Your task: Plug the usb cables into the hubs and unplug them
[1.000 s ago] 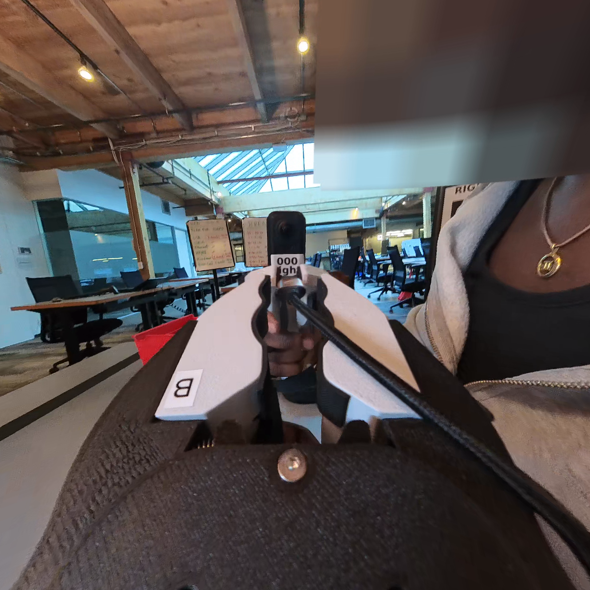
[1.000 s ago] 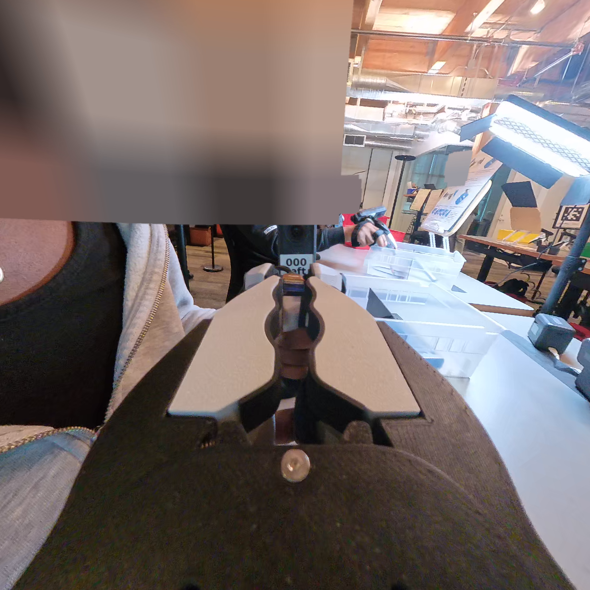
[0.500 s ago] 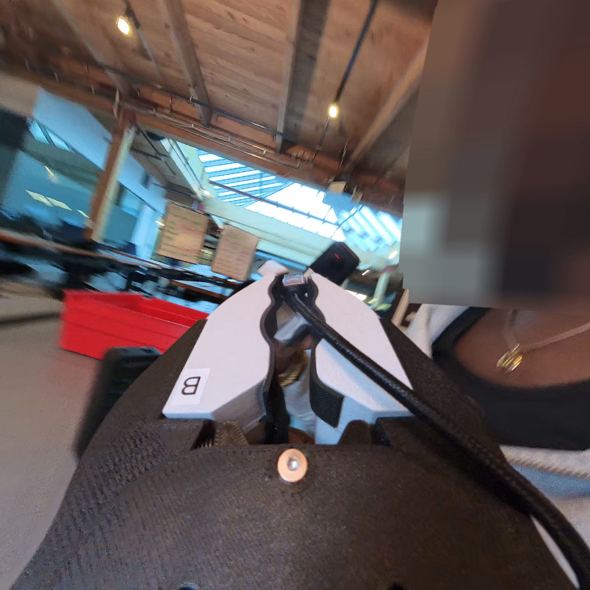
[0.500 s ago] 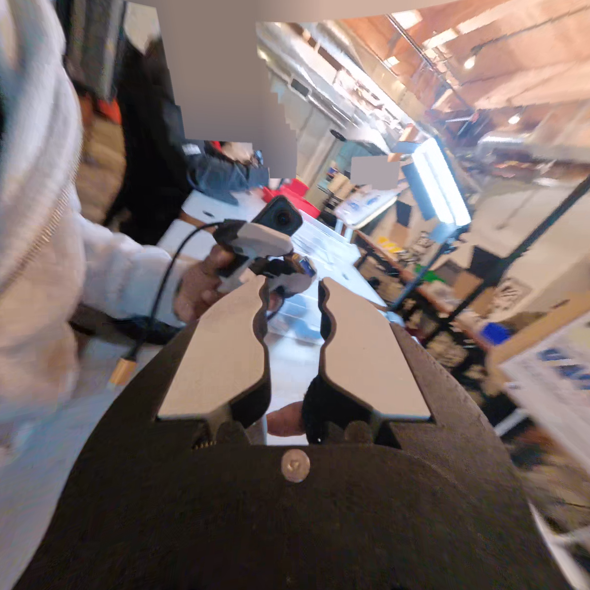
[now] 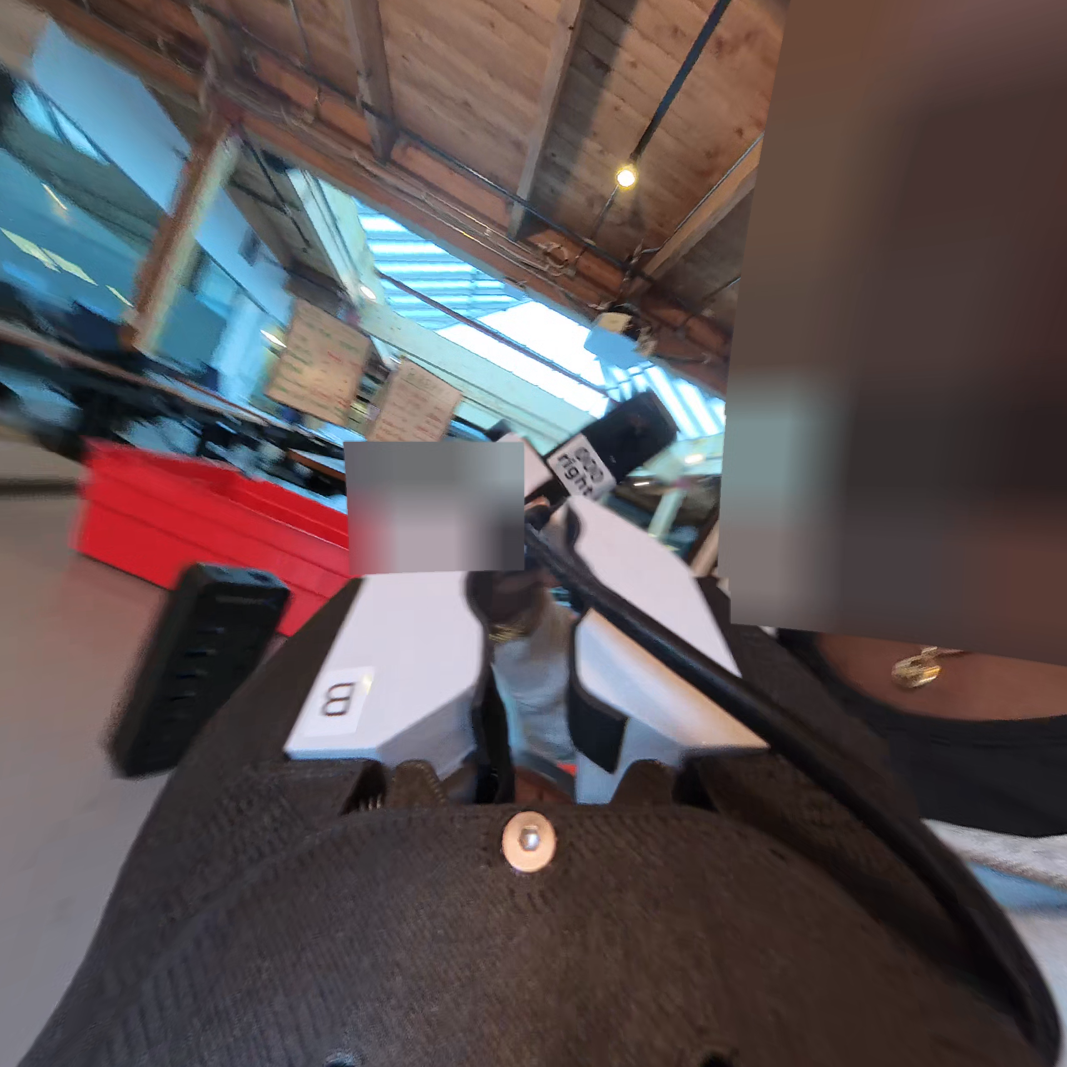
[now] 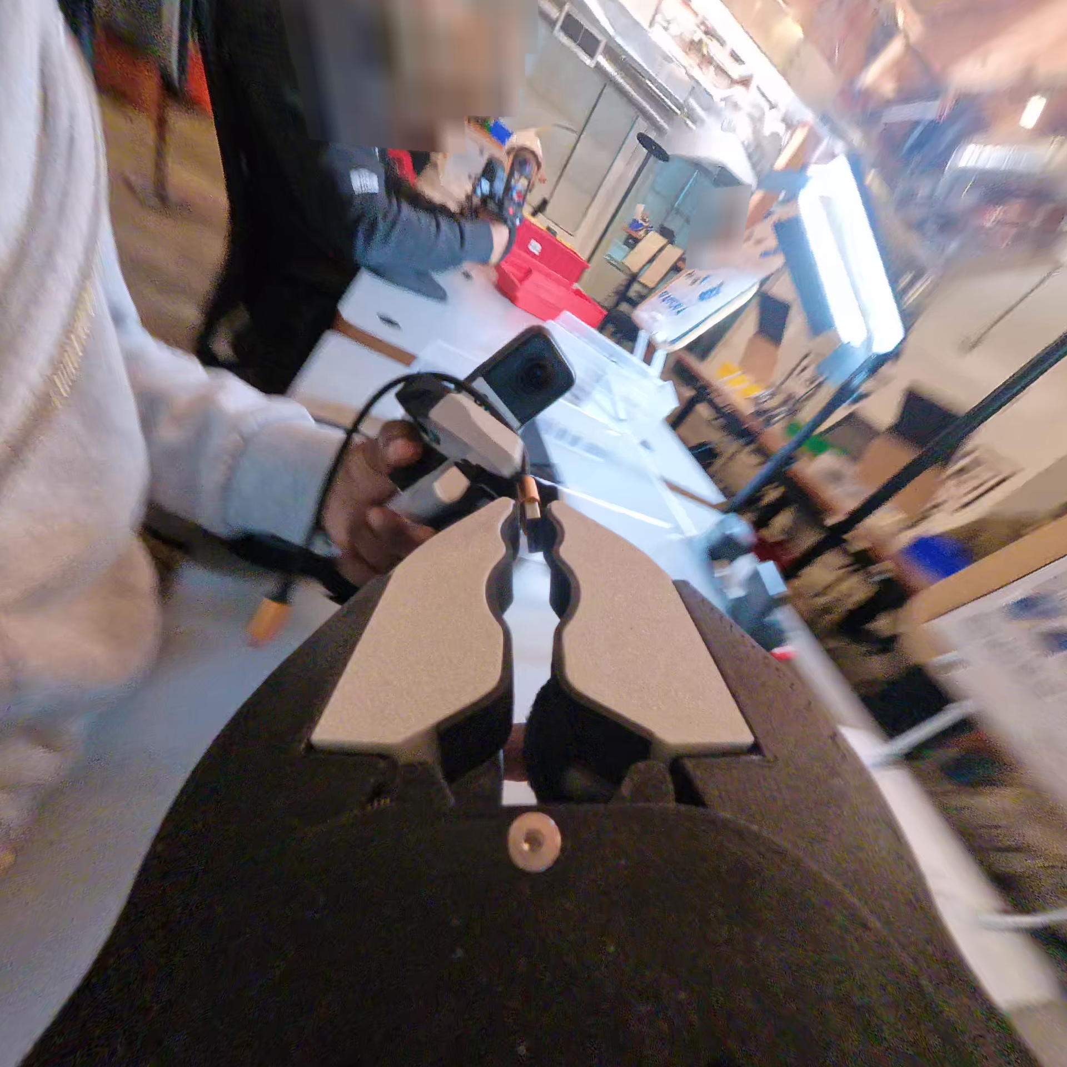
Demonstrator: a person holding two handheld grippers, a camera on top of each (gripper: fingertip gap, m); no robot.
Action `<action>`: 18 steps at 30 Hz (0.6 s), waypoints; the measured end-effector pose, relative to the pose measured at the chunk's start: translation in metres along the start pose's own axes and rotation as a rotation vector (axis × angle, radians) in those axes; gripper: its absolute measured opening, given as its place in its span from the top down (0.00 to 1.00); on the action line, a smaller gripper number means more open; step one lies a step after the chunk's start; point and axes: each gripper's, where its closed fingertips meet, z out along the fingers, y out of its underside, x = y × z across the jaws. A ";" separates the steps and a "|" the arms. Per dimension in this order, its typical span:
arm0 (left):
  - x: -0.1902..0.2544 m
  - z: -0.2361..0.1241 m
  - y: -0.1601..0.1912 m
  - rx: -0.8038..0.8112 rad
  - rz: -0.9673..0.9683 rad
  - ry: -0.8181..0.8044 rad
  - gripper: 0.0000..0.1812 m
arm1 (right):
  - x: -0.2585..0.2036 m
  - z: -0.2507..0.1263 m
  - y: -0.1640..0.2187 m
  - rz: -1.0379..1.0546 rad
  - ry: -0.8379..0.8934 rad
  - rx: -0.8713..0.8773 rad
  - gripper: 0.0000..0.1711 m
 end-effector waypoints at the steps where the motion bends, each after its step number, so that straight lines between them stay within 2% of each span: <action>1: 0.001 -0.001 -0.002 -0.005 0.072 -0.021 0.81 | 0.000 -0.001 0.001 0.165 -0.035 0.031 0.96; 4: 0.004 -0.005 0.003 -0.114 0.351 -0.080 0.75 | 0.005 -0.005 0.001 0.707 -0.145 0.158 0.96; 6: 0.004 -0.006 0.011 -0.207 0.571 -0.127 0.75 | 0.004 -0.005 0.006 1.054 -0.233 0.192 0.96; 9: -0.002 -0.007 0.017 -0.305 0.852 -0.206 0.75 | -0.003 -0.004 0.014 1.386 -0.331 0.215 0.96; 13: 0.003 -0.004 0.022 -0.318 0.952 -0.181 0.80 | -0.015 -0.002 0.022 1.612 -0.422 0.198 0.96; 16: 0.001 -0.004 0.025 -0.337 0.948 -0.176 0.91 | -0.018 -0.002 0.026 1.661 -0.439 0.187 0.96; 18: -0.001 -0.005 0.027 -0.354 0.944 -0.178 0.92 | -0.019 -0.002 0.028 1.661 -0.440 0.175 0.96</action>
